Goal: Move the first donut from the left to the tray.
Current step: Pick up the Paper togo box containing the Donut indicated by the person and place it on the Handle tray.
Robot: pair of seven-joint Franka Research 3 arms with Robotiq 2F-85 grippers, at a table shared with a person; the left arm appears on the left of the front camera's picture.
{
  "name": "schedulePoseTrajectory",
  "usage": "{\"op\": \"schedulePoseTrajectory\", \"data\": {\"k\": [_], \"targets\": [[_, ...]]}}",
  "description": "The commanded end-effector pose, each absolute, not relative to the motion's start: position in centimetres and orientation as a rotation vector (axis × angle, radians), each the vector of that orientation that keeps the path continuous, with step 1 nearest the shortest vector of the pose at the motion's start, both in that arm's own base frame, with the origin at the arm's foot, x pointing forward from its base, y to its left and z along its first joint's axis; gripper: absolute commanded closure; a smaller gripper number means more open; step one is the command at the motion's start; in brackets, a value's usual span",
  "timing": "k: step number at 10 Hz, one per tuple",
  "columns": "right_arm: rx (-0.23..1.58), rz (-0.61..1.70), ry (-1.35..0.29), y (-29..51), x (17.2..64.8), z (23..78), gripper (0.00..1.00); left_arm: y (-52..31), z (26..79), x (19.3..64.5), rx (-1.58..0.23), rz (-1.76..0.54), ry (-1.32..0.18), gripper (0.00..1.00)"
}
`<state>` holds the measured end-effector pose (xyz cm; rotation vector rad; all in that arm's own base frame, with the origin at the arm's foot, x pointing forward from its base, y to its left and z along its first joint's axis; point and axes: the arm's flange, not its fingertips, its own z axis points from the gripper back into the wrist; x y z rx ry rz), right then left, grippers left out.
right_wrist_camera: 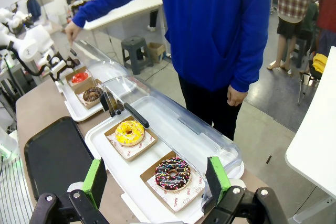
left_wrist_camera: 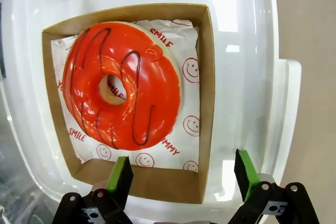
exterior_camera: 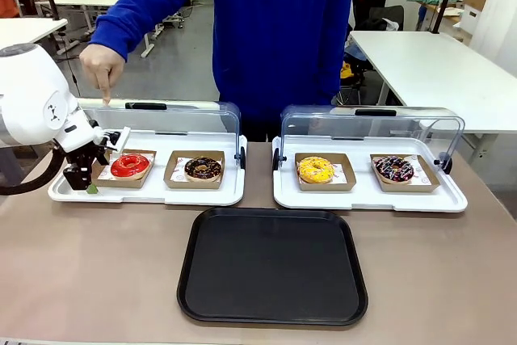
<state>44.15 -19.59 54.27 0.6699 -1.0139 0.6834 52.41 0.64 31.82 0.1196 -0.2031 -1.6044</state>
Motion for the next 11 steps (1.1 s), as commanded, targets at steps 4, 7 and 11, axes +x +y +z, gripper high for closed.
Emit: {"op": "schedulePoseTrajectory", "data": {"k": [4, 7, 11], "targets": [[0.674, 0.689, -1.022, -19.46, 44.19, 54.34, 0.00, 1.09, 31.85, 52.89, 0.114, -1.617, -0.190, 0.58], [0.674, 0.689, -1.022, -19.46, 44.19, 54.34, 0.00, 1.16, 32.07, 52.80, 0.119, -1.625, -0.164, 0.64], [0.674, 0.689, -1.022, -19.46, 44.19, 54.34, 0.00, 1.20, 32.17, 52.60, 0.108, -1.646, -0.140, 1.00]]}}
